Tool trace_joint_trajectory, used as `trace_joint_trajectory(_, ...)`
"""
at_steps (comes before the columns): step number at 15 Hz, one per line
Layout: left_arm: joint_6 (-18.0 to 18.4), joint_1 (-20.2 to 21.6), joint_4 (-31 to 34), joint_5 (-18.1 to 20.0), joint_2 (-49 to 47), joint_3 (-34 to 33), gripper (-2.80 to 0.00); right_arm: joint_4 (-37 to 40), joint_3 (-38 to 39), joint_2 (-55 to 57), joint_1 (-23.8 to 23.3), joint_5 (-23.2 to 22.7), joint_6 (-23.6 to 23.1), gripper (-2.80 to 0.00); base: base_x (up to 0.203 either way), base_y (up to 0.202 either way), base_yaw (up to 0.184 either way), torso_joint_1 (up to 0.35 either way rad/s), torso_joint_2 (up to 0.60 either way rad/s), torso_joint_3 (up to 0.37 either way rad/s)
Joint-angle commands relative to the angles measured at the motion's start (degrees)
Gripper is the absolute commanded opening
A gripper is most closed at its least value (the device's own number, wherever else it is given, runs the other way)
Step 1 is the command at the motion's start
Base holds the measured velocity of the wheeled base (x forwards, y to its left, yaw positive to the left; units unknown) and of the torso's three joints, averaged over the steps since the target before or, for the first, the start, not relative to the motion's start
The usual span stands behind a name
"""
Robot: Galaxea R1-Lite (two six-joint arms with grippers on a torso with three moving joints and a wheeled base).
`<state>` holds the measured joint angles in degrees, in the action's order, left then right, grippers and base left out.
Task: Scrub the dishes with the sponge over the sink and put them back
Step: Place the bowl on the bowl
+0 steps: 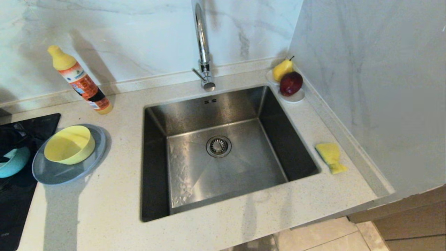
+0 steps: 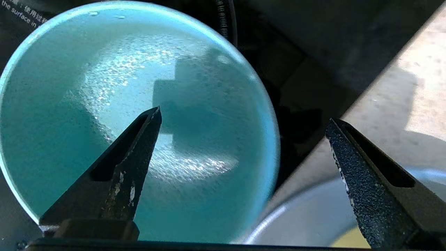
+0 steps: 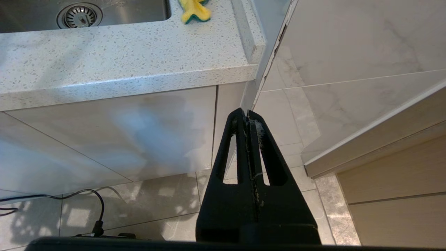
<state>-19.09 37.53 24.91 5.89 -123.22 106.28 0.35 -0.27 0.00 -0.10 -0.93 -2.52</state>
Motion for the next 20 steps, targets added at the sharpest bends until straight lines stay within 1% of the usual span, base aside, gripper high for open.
trace_joint_trajectory(1,-0.2,0.0,0.1,0.0,-0.8,0.6,0.0,0.0,0.0,0.1,0.0,0.0,0.0,-2.8,0.0,0.0,0.0,0.0,0.0,0.0)
trace_joint_trajectory(2,-0.2,0.0,0.5,0.0,-0.7,0.8,-2.8,0.0,0.0,0.0,0.0,0.0,0.0,-2.8,0.0,0.0,0.0,0.0,0.0,0.0)
trace_joint_trajectory(10,-0.2,0.1,1.2,0.0,1.5,0.9,-2.8,0.0,0.0,0.0,0.0,0.0,0.0,-2.8,0.0,0.0,0.0,0.0,0.0,0.0)
trace_joint_trajectory(16,0.2,-0.3,6.8,0.5,12.5,1.4,-2.8,0.0,0.0,0.0,0.0,0.0,0.0,-2.8,0.0,0.0,0.0,0.0,0.0,0.0)
trace_joint_trajectory(18,1.2,-1.7,9.3,0.5,16.5,1.4,-2.8,0.0,0.0,0.0,0.0,0.0,0.0,-2.8,0.0,0.0,0.0,0.0,0.0,0.0)
trace_joint_trajectory(20,3.8,-5.4,13.4,0.5,19.1,1.4,-2.8,0.0,0.0,0.0,0.0,0.0,0.0,-2.8,0.0,0.0,0.0,0.0,0.0,0.0)
